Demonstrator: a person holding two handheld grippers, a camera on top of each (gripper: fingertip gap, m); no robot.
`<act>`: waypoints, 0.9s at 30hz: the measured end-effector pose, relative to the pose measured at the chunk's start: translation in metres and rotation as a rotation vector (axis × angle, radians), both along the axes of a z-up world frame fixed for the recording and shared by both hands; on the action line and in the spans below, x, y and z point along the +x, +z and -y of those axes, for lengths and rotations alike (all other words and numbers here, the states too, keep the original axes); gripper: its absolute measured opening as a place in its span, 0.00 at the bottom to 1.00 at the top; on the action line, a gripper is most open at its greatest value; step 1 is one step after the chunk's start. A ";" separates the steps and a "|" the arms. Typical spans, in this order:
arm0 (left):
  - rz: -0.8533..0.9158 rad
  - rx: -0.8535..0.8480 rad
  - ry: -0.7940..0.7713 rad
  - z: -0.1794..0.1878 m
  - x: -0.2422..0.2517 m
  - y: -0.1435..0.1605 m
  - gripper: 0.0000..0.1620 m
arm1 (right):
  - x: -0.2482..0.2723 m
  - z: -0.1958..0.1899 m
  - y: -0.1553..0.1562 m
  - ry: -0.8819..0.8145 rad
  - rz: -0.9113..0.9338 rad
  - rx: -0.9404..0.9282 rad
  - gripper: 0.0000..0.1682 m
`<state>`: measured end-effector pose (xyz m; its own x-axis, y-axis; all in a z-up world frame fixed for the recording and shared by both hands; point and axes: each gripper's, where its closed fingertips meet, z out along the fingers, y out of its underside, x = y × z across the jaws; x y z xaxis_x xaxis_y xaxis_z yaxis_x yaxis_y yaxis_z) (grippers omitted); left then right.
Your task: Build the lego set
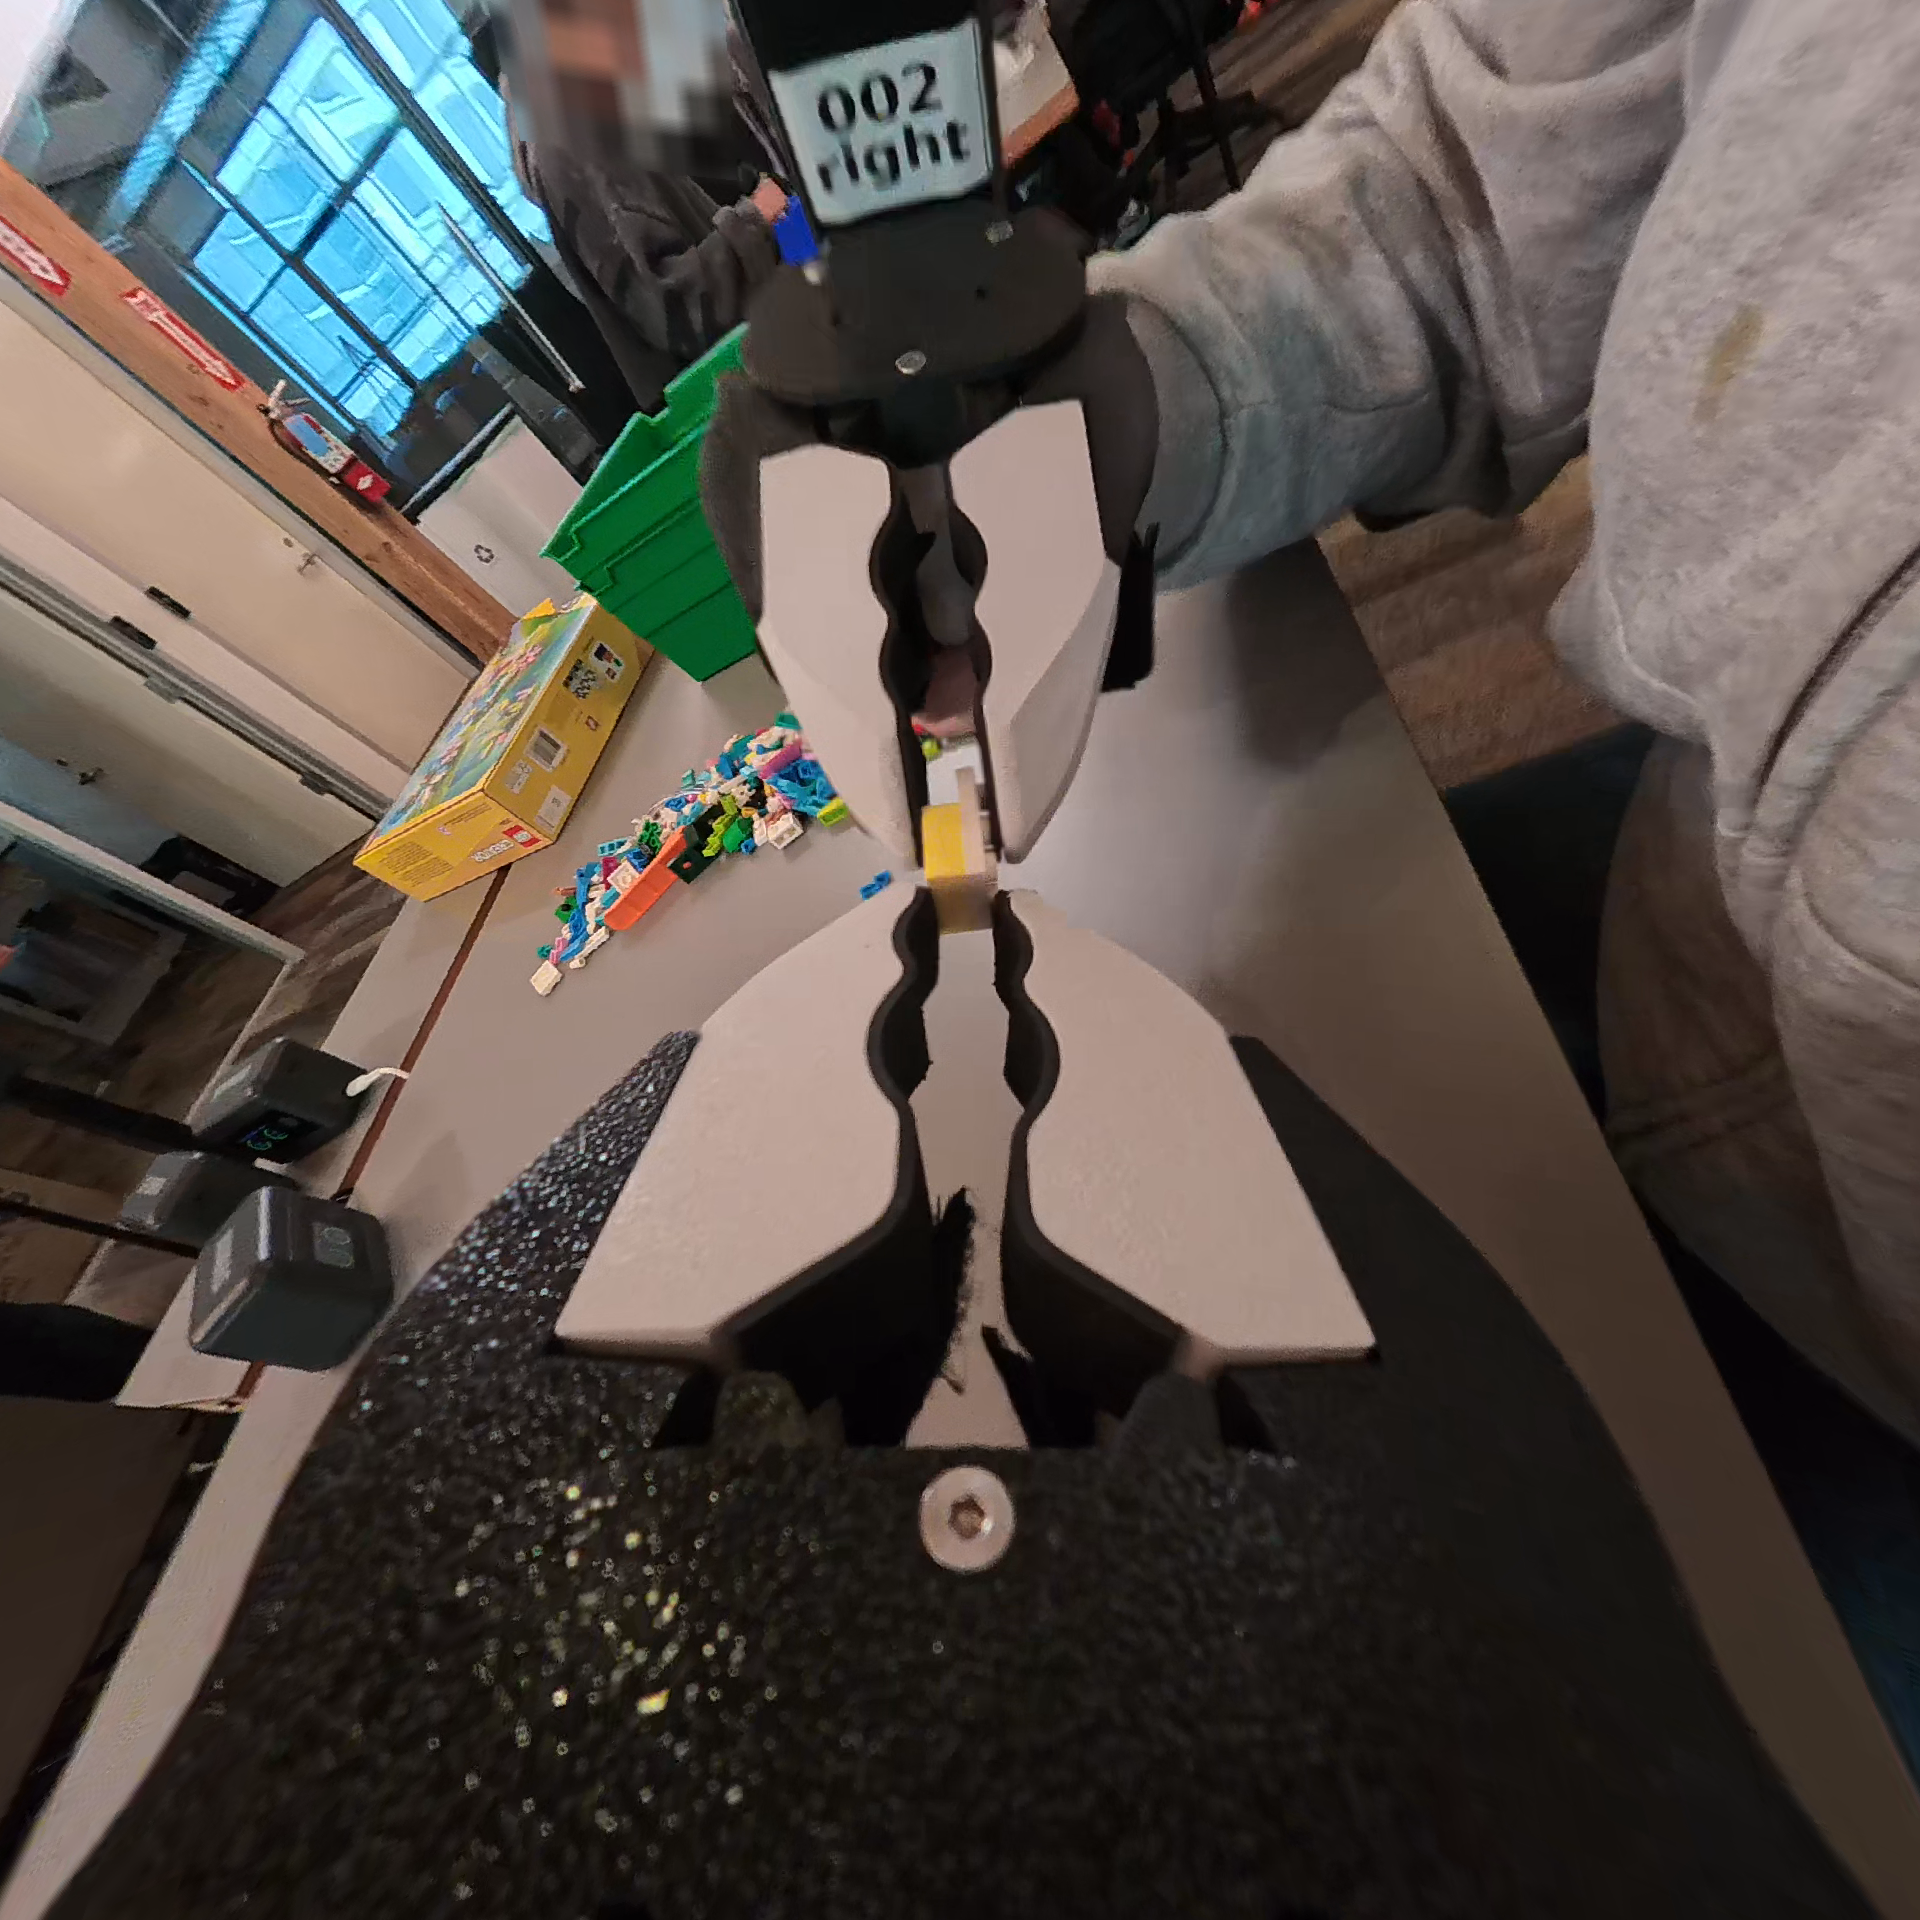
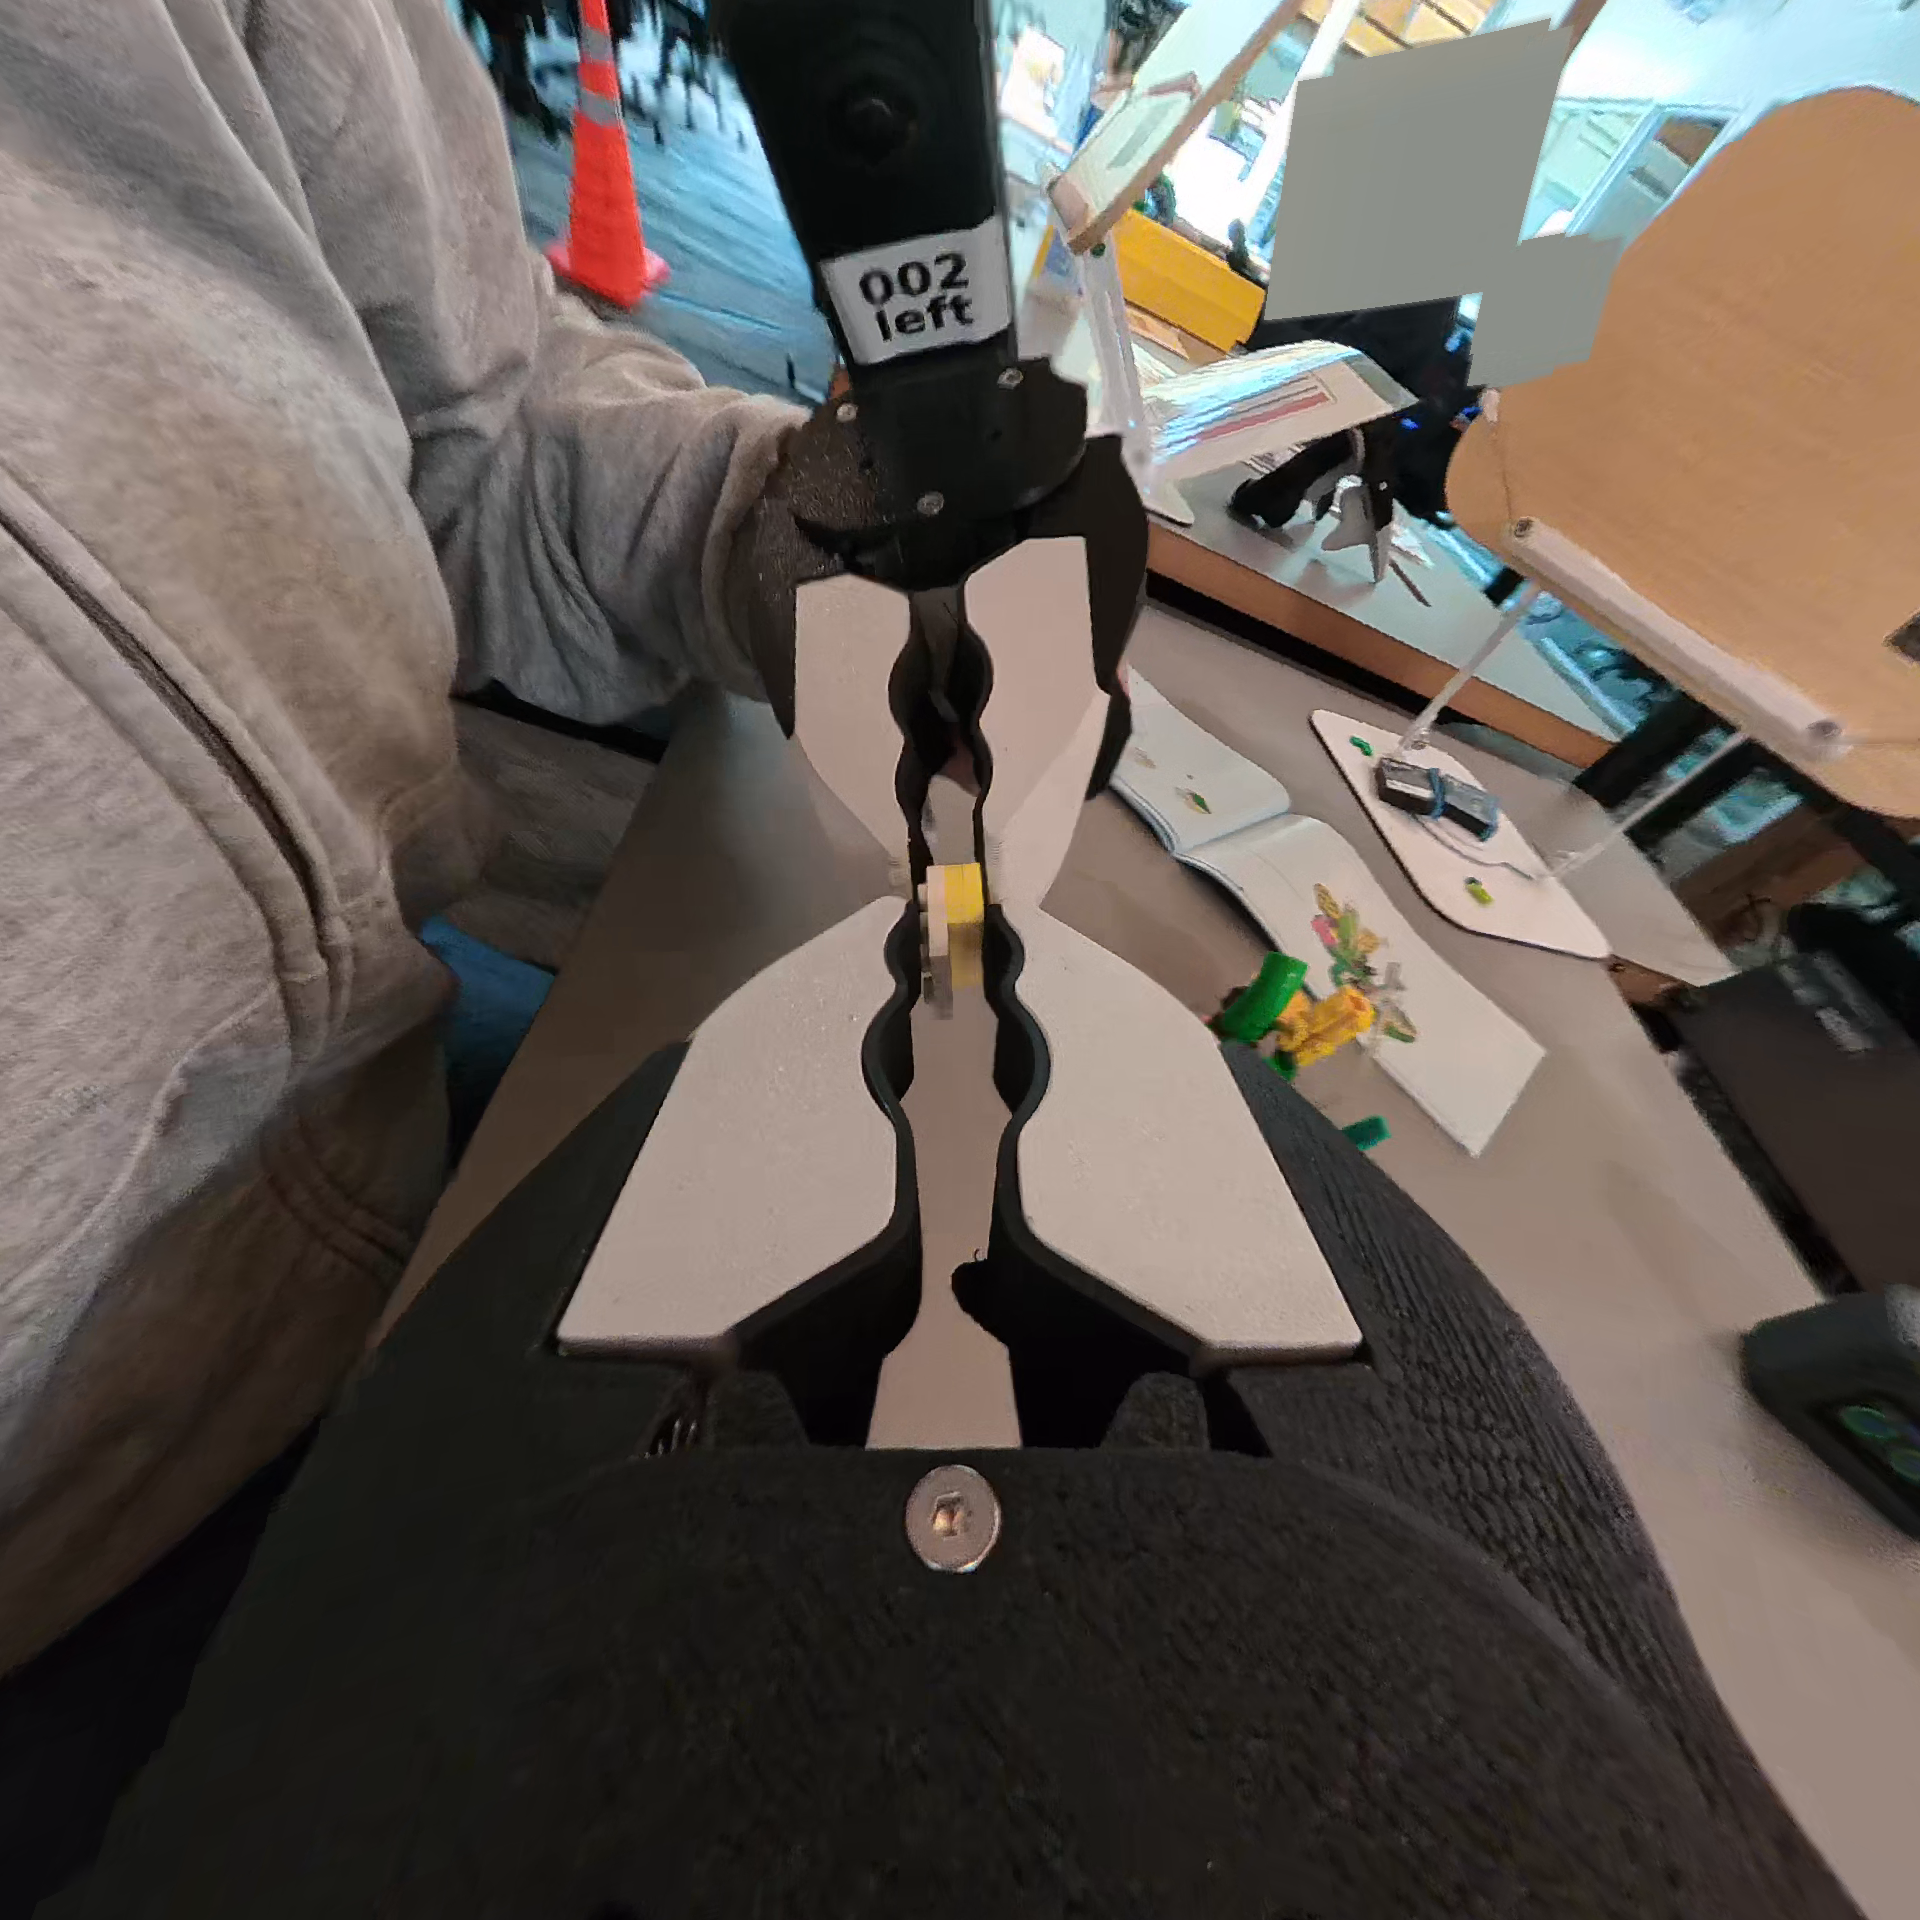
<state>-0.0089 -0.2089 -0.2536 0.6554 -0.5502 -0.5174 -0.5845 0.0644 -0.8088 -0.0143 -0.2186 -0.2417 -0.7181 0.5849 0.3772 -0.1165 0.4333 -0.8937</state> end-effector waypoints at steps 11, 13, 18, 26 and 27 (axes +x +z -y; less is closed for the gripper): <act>-0.281 0.296 0.259 -0.021 -0.022 -0.007 0.31 | -0.025 -0.030 -0.015 -0.111 0.649 -0.642 0.06; -0.309 0.329 0.282 -0.023 -0.024 -0.004 0.25 | -0.025 -0.030 -0.016 -0.096 0.720 -0.713 0.06; -0.348 0.311 0.314 -0.030 -0.026 -0.009 0.12 | -0.025 -0.028 -0.018 -0.074 0.780 -0.758 0.06; 0.020 -0.096 0.468 -0.020 -0.053 -0.046 0.11 | -0.052 -0.070 -0.028 -0.345 0.364 -0.499 0.21; 0.075 -0.155 0.487 -0.017 -0.057 -0.053 0.11 | -0.056 -0.076 -0.026 -0.404 0.242 -0.427 0.21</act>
